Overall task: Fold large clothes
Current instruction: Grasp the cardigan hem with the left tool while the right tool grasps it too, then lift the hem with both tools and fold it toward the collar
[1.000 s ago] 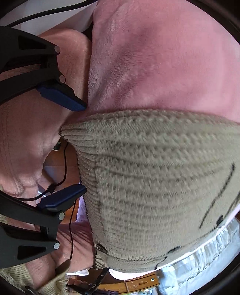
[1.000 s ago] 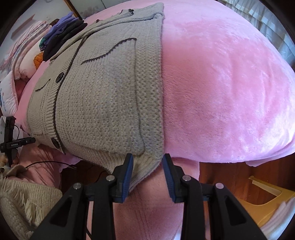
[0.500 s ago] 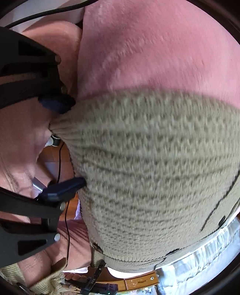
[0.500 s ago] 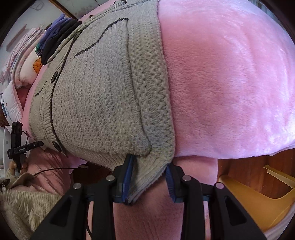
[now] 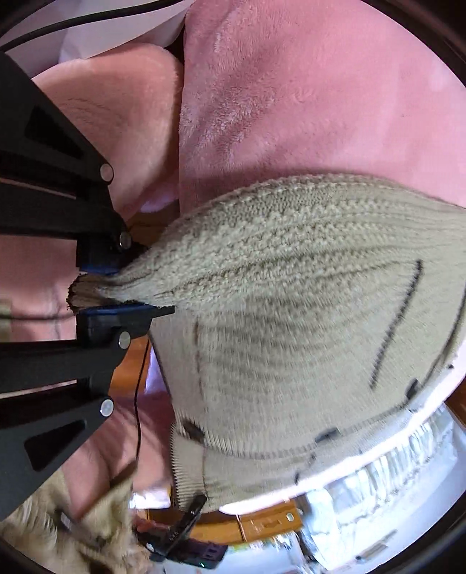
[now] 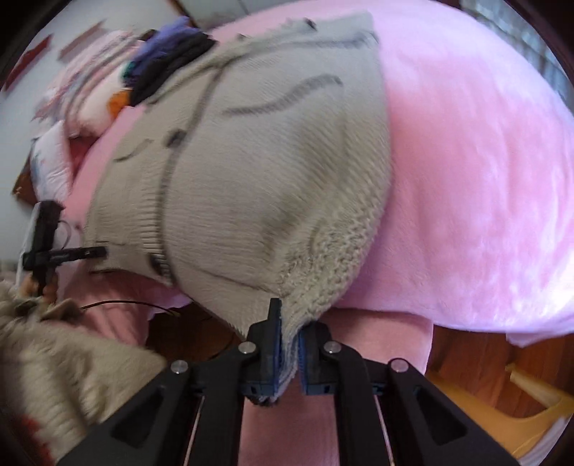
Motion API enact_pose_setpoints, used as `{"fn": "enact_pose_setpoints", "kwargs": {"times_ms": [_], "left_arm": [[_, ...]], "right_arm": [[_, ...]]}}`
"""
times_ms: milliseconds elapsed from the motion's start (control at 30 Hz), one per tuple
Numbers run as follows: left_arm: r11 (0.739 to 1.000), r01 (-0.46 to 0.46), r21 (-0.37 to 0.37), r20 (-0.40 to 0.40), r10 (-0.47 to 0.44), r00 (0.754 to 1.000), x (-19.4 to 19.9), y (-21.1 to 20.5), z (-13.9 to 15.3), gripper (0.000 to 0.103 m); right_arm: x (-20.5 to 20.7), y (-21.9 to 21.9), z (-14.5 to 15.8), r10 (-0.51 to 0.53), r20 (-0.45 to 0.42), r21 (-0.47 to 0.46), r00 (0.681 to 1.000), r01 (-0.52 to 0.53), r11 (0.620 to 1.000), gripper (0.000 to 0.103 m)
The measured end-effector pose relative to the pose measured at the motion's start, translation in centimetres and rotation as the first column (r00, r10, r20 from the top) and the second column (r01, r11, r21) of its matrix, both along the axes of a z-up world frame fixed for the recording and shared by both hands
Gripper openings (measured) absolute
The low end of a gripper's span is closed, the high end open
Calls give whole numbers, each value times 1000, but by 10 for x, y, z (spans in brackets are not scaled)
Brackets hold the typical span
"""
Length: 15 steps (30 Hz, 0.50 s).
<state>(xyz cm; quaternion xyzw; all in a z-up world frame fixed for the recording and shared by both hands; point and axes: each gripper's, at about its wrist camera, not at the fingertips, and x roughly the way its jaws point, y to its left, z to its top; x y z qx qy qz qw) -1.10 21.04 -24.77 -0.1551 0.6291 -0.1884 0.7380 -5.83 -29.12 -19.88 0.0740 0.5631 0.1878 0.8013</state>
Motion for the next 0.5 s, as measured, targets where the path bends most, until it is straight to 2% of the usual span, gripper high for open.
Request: {"fn": "enact_pose_setpoints", "kwargs": {"times_ms": [133,267,367,500], "left_arm": [[988,-63,-144,19,66,998,4,14,27,10],[945,-143,-295,71,171,983,19,23,63,10],[915,-177,-361,135,240,961,39,22,99,10],[869,-260,-422,184,362,914,85,32,140,10]], "right_arm": [[-2,-7,37,-26,109,96,994,16,995,7],[14,-8,72,-71,215,177,974,33,984,6],[31,-8,100,-88,290,217,953,24,976,6],[70,-17,133,-168,365,298,916,56,953,6]]}}
